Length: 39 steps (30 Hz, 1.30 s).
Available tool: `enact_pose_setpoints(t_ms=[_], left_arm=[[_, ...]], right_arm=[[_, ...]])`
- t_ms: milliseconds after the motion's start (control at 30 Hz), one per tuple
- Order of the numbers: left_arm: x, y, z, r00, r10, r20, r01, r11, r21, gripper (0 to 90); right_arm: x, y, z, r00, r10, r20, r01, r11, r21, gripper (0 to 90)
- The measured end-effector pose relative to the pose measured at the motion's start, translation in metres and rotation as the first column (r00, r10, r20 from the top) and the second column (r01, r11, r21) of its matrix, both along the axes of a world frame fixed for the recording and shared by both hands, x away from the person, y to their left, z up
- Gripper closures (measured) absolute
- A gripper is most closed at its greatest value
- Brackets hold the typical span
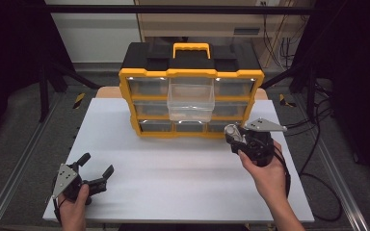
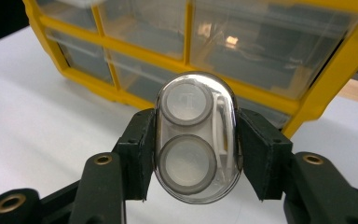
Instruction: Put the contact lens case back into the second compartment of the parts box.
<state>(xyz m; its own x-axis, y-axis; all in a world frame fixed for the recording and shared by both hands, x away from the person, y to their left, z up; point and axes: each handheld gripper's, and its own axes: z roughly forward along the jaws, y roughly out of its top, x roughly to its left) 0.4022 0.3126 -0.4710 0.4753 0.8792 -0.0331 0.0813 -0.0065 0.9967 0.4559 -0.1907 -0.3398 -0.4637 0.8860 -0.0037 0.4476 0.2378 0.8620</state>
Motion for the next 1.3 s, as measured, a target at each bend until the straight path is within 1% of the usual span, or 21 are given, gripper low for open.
enact_pose_setpoints(t_ms=[33,167,233,300,433,600,700,867,1033,1133,1300], left_arm=[[0.0,0.0,0.0,1.0,0.0,0.0,0.0,1.0,0.001,0.7],[0.0,0.0,0.0,1.0,0.001,-0.002,-0.001,1.0,0.009,0.7],[0.0,-0.001,0.0,1.0,0.0,-0.002,0.0,0.9999,0.014,0.7],[-0.001,-0.003,0.0,1.0,-0.002,0.0,0.002,0.9998,0.018,0.7],[-0.001,-0.003,0.0,1.0,-0.004,-0.001,0.004,0.9997,0.026,0.7],[0.0,-0.002,0.0,1.0,-0.005,-0.001,0.005,0.9998,0.02,0.7],[0.0,-0.002,0.0,1.0,-0.005,-0.001,0.005,0.9998,0.021,0.7],[0.001,-0.004,-0.001,0.9999,-0.01,-0.003,0.01,0.9997,0.024,0.7],[0.002,-0.002,-0.001,0.9999,-0.014,-0.004,0.014,0.9999,0.007,0.8],[0.003,-0.004,-0.002,0.9998,-0.02,-0.009,0.02,0.9997,0.016,0.8],[0.0,-0.004,0.0,0.9999,-0.014,-0.002,0.014,0.9996,0.024,0.8]], right_arm=[[0.001,0.0,0.003,1.0,-0.001,-0.002,0.001,1.0,0.002,49.1],[0.001,-0.005,0.019,0.9997,-0.003,0.024,0.003,1.0,-0.011,49.1],[0.001,-0.008,0.027,0.9993,-0.007,0.038,0.008,1.0,-0.007,49.1],[0.001,-0.013,0.037,0.9984,-0.017,0.054,0.017,1.0,0.008,49.1],[0.003,-0.023,0.057,0.9963,-0.037,0.078,0.035,0.999,0.017,49.1],[0.007,-0.028,0.073,0.9942,-0.049,0.096,0.047,0.999,0.027,49.1],[0.008,-0.029,0.076,0.9939,-0.052,0.098,0.05,0.998,0.023,49.1],[0.01,-0.029,0.083,0.9937,-0.053,0.099,0.05,0.998,0.033,49.1],[0.011,-0.03,0.09,0.9929,-0.056,0.105,0.053,0.998,0.035,49.1],[0.013,-0.03,0.092,0.9926,-0.051,0.11,0.048,0.998,0.035,49.1],[0.012,-0.028,0.097,0.9915,-0.044,0.122,0.038,0.998,0.052,49.1]])
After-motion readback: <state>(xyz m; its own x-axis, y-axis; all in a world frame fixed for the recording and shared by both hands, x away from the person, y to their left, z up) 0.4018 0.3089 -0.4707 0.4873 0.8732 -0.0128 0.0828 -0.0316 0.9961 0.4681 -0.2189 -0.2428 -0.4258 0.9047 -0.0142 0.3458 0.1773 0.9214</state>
